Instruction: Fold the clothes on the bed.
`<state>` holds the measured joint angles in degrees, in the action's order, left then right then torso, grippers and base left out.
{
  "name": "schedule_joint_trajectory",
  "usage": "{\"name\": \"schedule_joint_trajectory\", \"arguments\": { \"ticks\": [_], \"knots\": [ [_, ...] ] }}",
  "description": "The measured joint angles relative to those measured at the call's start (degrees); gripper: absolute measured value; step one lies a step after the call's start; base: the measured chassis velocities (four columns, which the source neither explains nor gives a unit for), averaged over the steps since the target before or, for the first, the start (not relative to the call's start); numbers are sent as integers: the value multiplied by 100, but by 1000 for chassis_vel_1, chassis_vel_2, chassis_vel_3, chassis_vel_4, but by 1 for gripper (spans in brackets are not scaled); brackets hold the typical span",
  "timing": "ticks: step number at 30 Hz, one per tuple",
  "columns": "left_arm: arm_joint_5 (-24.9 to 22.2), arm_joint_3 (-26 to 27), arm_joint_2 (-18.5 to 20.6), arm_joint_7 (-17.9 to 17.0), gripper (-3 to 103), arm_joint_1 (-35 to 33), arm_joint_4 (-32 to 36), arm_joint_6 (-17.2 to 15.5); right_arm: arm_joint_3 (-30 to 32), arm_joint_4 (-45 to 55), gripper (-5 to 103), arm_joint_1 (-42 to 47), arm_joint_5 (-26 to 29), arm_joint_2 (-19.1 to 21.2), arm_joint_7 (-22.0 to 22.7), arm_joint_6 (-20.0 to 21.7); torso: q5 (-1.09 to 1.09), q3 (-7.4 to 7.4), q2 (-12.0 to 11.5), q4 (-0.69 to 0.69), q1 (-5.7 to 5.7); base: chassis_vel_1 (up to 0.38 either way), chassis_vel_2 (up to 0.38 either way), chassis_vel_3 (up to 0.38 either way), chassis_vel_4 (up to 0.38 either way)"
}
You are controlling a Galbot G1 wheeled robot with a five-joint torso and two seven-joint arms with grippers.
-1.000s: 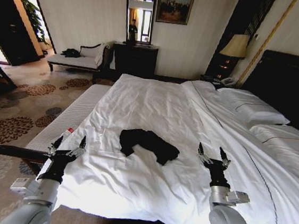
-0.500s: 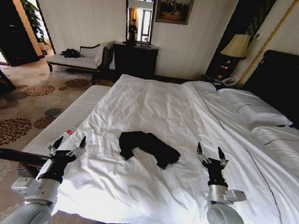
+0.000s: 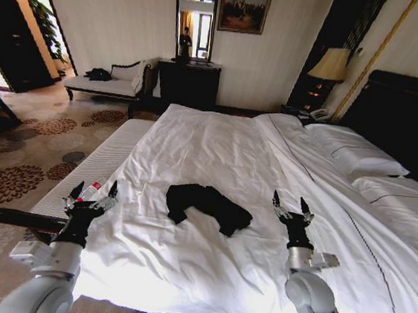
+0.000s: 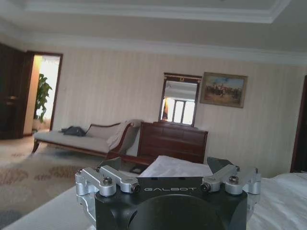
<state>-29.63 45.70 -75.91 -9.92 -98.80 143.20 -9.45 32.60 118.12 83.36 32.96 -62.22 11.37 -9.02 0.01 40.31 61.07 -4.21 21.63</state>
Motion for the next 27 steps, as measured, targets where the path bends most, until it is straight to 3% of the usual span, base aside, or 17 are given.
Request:
{"name": "schedule_joint_trajectory", "arguments": {
  "ticks": [4, 9, 10, 13, 15, 21, 23, 27],
  "knots": [
    [-94, 63, 15, -93, 100, 45, 2, -82, -530, -276, 100, -423, 300, 419, 212, 150, 0, 0, 0, 3, 0, 0, 0, 0, 0],
    [-347, 161, 317, -171, 100, 512, 5, -234, -1501, -805, 100, -1302, 1559, 961, 819, 678, 0, 1, 0, 0, 0, 0, 0, 0, 0],
    [-347, 161, 317, -171, 100, 512, 5, -234, -1501, -805, 100, -1302, 1559, 961, 819, 678, 0, 1, 0, 0, 0, 0, 0, 0, 0],
    [-397, 171, 391, -171, 100, 632, 11, -237, -1776, -854, 100, -1719, 2298, 1066, 1254, 1237, 0, 1, 0, 2, 1, 0, 0, 0, 0],
    [-523, 166, 413, -171, 100, 714, 11, -237, -1977, -848, 100, -2076, 2944, 1103, 1812, 1784, -2, 1, 0, 2, 1, 0, 0, 0, 0],
    [-650, 112, 377, -218, 100, 823, 2, -237, -2143, -811, 100, -2225, 3223, 1119, 2357, 2349, -2, 1, -1, 1, 1, 0, 0, 0, 0],
    [-594, 66, 312, -218, 100, 826, -12, -237, -2201, -619, 100, -2220, 3551, 1141, 2757, 2777, -2, 0, -1, 0, 1, 0, 0, 0, 0],
    [-483, 30, 254, -214, 100, 773, -12, -237, -2300, -317, 100, -2242, 4029, 1166, 3247, 3229, -1, 0, 0, 0, 1, 0, 0, 0, 0]
  ]
}}
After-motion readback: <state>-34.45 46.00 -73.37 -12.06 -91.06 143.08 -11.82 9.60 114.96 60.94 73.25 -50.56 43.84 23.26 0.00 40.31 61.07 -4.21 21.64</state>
